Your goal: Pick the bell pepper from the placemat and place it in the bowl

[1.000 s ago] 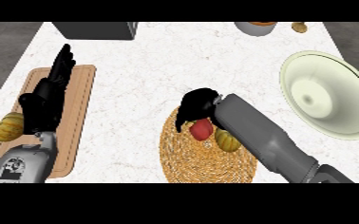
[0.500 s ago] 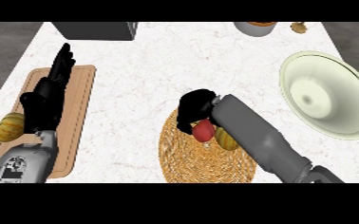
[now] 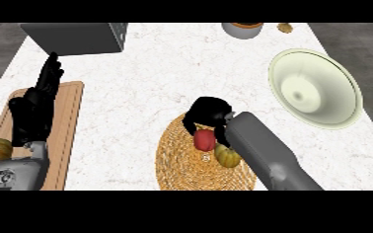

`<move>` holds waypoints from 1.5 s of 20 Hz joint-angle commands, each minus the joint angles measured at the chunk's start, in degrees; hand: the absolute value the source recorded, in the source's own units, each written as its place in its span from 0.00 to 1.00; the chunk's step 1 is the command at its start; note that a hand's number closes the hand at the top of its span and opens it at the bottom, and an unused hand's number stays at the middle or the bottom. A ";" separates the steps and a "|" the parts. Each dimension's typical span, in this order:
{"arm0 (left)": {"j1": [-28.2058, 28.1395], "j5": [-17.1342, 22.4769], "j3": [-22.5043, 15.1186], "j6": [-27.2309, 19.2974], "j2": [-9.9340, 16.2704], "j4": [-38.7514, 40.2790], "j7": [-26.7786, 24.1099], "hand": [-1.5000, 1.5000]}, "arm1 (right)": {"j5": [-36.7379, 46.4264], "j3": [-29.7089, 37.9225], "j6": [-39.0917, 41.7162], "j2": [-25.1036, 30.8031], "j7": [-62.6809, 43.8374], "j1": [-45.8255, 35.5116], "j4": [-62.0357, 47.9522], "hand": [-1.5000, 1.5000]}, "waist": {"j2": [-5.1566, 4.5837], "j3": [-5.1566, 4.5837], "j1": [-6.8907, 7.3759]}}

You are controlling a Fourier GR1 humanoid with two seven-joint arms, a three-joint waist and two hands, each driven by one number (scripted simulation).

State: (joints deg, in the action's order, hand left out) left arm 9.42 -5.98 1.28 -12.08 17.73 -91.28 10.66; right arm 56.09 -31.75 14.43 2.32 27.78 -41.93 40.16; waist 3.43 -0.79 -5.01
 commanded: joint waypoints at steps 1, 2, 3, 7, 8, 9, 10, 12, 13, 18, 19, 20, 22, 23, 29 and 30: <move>-1.91 0.14 0.98 -0.29 0.52 -0.76 -0.10 0.50 | -4.04 4.36 -4.97 -2.21 -12.10 11.65 2.81 1.00 | -0.44 0.76 -2.19; -2.09 0.51 1.95 -0.71 0.54 -0.07 -0.13 0.50 | -4.83 5.21 -6.19 -2.22 -13.01 13.22 5.22 1.00 | -0.37 0.72 -3.02; -1.74 -0.04 1.01 -0.85 0.07 -0.47 0.52 0.50 | -5.97 5.69 -6.27 -2.23 -14.93 14.08 8.16 1.00 | -0.42 0.76 -2.85; -2.58 0.66 1.80 0.10 1.14 -1.30 0.48 0.50 | -13.59 9.39 -11.35 -2.24 -17.21 19.41 20.05 1.00 | -0.11 0.88 -2.52; -2.58 1.00 2.00 0.54 1.37 -0.99 0.17 0.50 | -14.50 9.46 -12.69 -2.24 -18.80 20.29 23.38 1.00 | -0.34 0.81 -2.35; -2.97 0.88 1.92 -0.08 0.70 -0.91 0.01 0.50 | -15.36 9.60 -13.84 -2.24 -19.50 22.36 26.24 1.00 | -0.44 0.78 -2.63; -2.91 0.66 2.12 -0.37 0.83 -0.85 0.70 0.50 | -15.83 9.15 -14.90 -2.26 -20.24 24.41 29.15 1.00 | -0.27 0.78 -3.22; -4.03 1.43 2.92 0.35 1.47 -1.29 -0.09 0.50 | -15.51 8.89 -18.89 -2.27 -23.67 27.95 35.26 1.00 | -0.32 0.67 -2.76; -3.70 1.11 2.82 0.63 2.04 -1.81 0.18 0.50 | -15.44 9.83 -19.02 -2.27 -26.67 28.57 38.83 1.00 | -0.52 0.65 -2.59; -3.70 1.62 2.18 1.10 1.21 -2.72 -0.79 0.50 | -9.52 8.94 -20.75 0.24 -36.84 38.87 56.77 1.00 | -1.50 0.59 -1.34; -3.89 1.36 1.71 1.17 1.31 -4.29 0.17 0.50 | -10.04 9.97 -20.51 0.92 -38.29 40.36 61.51 1.00 | -1.60 0.66 -0.54; -4.42 0.23 -0.15 0.06 -0.97 -3.17 -1.35 0.50 | -9.24 10.55 -19.29 0.42 -42.54 39.61 65.61 1.00 | -2.05 0.61 0.17; -0.79 2.48 2.31 2.87 2.12 -2.99 0.67 0.50 | -9.85 10.91 -19.20 3.01 -43.06 47.09 73.18 1.00 | -2.63 0.73 1.48; -1.17 0.96 0.73 1.68 -0.05 -0.72 -2.83 0.50 | -9.61 9.79 -17.85 2.53 -45.70 48.71 77.35 1.00 | -2.91 0.71 2.18; 1.23 -0.93 -1.59 1.86 -1.67 -3.09 0.21 0.50 | -22.28 29.30 -16.68 7.67 -41.07 45.57 77.54 1.00 | -3.43 0.84 4.55; 2.43 -0.62 -1.05 2.42 -1.51 -3.23 1.80 0.50 | -20.86 27.62 -16.02 6.85 -43.94 46.33 82.23 1.00 | -3.36 0.81 4.55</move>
State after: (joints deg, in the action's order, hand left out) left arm 9.72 -6.06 0.51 -10.08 16.79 -94.06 10.65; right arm 38.95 -10.00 -2.06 7.79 -15.86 3.84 118.26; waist 0.35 -0.02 -1.54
